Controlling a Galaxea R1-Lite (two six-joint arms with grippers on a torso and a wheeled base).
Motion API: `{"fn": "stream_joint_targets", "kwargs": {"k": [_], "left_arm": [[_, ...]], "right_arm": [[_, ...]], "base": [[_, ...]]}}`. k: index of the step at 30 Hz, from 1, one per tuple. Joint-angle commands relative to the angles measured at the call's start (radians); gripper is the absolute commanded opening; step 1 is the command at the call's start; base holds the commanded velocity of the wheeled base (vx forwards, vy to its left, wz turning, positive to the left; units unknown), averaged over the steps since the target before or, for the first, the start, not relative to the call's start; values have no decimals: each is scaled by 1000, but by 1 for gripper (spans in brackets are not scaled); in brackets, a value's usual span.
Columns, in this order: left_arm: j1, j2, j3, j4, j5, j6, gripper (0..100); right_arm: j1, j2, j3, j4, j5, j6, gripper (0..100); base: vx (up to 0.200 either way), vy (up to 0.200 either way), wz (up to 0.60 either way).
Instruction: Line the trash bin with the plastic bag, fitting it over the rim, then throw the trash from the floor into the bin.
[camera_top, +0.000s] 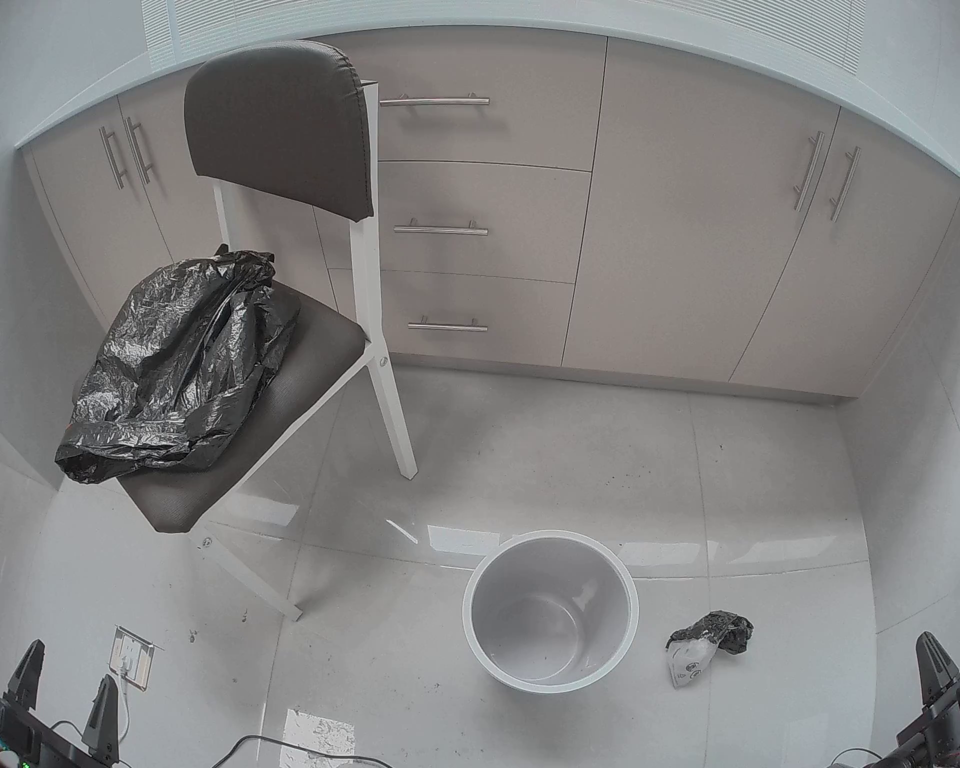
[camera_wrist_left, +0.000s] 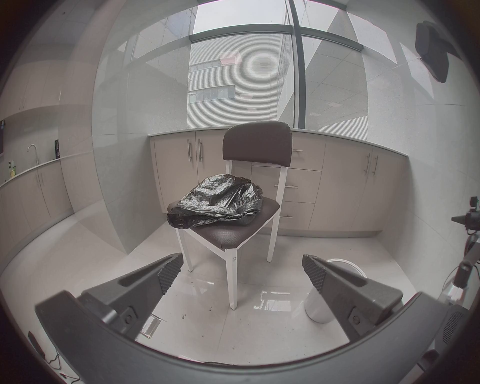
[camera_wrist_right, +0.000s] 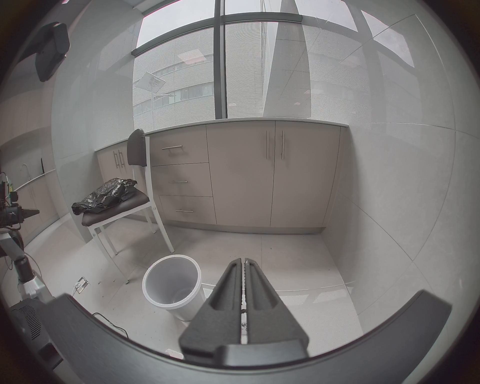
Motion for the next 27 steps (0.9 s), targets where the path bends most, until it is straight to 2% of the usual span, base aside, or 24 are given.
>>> {"fn": "stream_joint_targets", "kwargs": {"k": [1,3,4,5,6,7,8,9,10,11,12,14,16,17,18,20,23,24,27], "left_arm": [[5,-16,15,-1,1,18,100],[5,-16,15,-1,-1,25,100],[5,-16,16,-4,1,30,100],[5,-16,15,-4,1,30,100],[5,-16,15,-4,1,29,100],[5,-16,16,-10,1,29,100],[3,-12,-15,-15,4,24,100],[-4,8,-94,-12,11,-1,100],[-9,73,-252,6,13,-73,100],[-15,103,-304,17,13,-105,100],[-41,180,-429,79,14,-152,100],[-86,249,-561,180,16,-140,100],[-138,309,-602,247,13,-106,100],[-138,309,-602,247,13,-106,100],[-158,361,-601,249,13,-40,100],[-164,464,-611,243,11,16,100],[-164,565,-617,221,13,24,100],[-165,676,-624,181,11,39,100],[-178,872,-631,92,10,154,100]], "right_arm": [[0,-16,12,-2,-3,0,0],[0,-16,-15,-20,-8,17,0],[23,136,-386,-92,-12,221,0],[41,283,-631,-74,-12,344,0],[44,341,-740,-46,-14,371,0],[36,433,-938,46,-1,301,0],[41,496,-1025,115,3,207,0],[44,535,-1042,160,3,141,0],[44,535,-1042,160,3,141,0],[49,571,-1018,179,6,112,0],[64,597,-959,155,14,141,0],[93,650,-866,52,46,207,0],[125,716,-774,-97,74,275,0],[127,722,-768,-107,75,279,0],[151,795,-711,-225,77,330,0],[153,880,-659,-342,75,374,0],[155,933,-624,-411,75,402,0],[155,975,-591,-479,77,428,0],[148,1030,-522,-566,77,465,0]], "base": [[0,0,0],[0,0,0],[0,0,0],[0,0,0],[0,0,0],[0,0,0],[0,0,0],[0,0,0],[0,0,0],[0,0,0],[0,0,0],[0,0,0],[0,0,0],[0,0,0],[0,0,0],[0,0,0],[0,0,0],[0,0,0],[0,0,0]]}}
